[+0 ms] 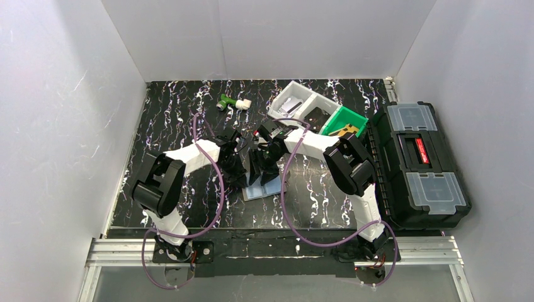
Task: Take the credit cards out of the card holder
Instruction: Remove the credit card from the card holder.
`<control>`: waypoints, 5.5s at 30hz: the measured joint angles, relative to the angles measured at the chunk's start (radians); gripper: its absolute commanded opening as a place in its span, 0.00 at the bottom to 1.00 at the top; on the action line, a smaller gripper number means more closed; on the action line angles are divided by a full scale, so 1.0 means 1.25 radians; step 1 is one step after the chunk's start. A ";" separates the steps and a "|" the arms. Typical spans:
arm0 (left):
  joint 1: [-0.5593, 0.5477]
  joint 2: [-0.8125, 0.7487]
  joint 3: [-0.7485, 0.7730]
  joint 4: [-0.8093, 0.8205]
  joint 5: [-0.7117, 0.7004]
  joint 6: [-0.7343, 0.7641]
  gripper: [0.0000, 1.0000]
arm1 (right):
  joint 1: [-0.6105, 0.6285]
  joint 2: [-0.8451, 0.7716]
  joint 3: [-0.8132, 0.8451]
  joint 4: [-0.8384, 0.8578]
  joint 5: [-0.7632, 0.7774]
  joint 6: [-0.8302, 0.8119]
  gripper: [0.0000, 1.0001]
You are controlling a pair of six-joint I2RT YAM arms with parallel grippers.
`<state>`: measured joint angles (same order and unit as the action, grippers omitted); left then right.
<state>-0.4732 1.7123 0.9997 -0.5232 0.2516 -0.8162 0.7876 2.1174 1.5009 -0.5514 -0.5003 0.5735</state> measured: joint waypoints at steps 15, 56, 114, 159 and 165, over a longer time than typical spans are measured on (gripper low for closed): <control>-0.019 0.002 -0.009 0.028 0.029 -0.014 0.22 | 0.017 0.021 0.065 -0.108 0.100 0.023 0.50; -0.047 -0.041 -0.001 -0.016 0.002 0.079 0.19 | -0.047 0.037 0.016 -0.081 0.002 0.023 0.03; -0.072 0.081 0.119 0.150 0.210 0.069 0.12 | -0.102 -0.223 -0.173 -0.086 0.252 0.018 0.66; -0.084 0.090 0.200 0.048 0.131 0.041 0.37 | -0.099 -0.362 -0.197 -0.085 0.307 0.063 0.65; -0.027 0.025 0.132 0.007 0.072 0.066 0.33 | -0.052 -0.273 -0.118 -0.107 0.305 0.069 0.70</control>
<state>-0.5064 1.7432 1.1652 -0.5148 0.3412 -0.7334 0.7227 1.7767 1.3529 -0.6846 -0.1188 0.6598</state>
